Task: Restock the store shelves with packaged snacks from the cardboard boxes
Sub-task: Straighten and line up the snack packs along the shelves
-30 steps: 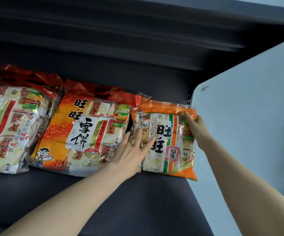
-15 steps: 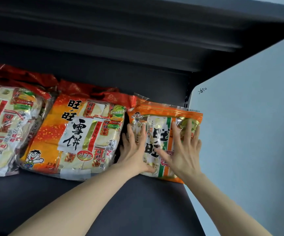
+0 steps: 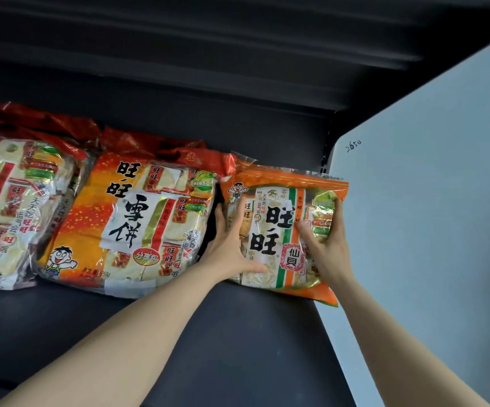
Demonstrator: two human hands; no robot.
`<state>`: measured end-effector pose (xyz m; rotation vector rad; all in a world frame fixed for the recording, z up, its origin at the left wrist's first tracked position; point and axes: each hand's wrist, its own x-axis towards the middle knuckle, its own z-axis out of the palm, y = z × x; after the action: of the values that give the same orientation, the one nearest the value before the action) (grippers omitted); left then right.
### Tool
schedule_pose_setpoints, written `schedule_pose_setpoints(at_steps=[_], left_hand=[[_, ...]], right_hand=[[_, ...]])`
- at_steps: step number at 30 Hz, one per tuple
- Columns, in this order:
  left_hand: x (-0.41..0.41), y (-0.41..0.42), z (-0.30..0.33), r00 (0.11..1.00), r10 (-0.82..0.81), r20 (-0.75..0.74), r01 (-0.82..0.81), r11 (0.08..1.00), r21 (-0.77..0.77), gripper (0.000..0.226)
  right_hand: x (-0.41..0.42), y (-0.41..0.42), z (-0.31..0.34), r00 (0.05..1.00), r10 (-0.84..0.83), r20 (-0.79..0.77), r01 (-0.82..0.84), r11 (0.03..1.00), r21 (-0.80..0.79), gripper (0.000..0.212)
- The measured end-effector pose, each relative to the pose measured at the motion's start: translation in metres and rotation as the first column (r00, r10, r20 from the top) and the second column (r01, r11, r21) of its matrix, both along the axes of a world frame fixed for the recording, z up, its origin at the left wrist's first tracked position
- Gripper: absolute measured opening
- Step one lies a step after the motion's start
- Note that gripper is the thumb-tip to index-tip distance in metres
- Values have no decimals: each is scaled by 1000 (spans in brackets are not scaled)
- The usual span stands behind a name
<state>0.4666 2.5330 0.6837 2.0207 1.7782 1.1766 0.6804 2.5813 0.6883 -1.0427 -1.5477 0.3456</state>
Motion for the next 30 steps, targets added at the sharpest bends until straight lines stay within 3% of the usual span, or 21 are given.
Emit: schedule_pose_setpoints(at_steps=[3,7,10,12,15,17,21,25,28,30], left_hand=[[-2,-4,2,993,-61,104,63,998,-17,146],[1,-13,-7,981,-143,135,136,989,59,142],[2,-9,-10,982,-101,158,89,993,80,145],[-1,-2,-9,987,-54,153,48,998,38,150],[-1,8,-4,980,-43,197,48,999,-24,154],[0,12,2,953,-26,303,43,998,-51,157],[1,17,11,877,-10,481,75,990,-116,161],[1,17,8,900,35,435,32,989,-146,149],[0,6,11,951,52,305,-18,993,-115,152],[6,-5,12,974,93,207,-76,993,-87,147]], right_hand=[[0,-4,9,994,99,-49,-100,995,-23,94],[13,-7,9,981,136,-136,-150,984,-94,86],[9,-9,5,969,151,-198,-176,977,-119,84],[4,-9,3,975,102,-197,-126,985,-114,91],[-2,-7,1,984,-117,-137,106,991,-84,95],[-2,-10,-1,970,-216,-109,213,976,-35,81],[-1,-12,4,959,-246,-143,258,964,72,43],[-9,-1,16,951,-262,-164,277,958,78,39],[-15,-2,9,983,-164,-79,165,986,9,58],[-13,-6,6,983,-177,-52,176,984,-17,63]])
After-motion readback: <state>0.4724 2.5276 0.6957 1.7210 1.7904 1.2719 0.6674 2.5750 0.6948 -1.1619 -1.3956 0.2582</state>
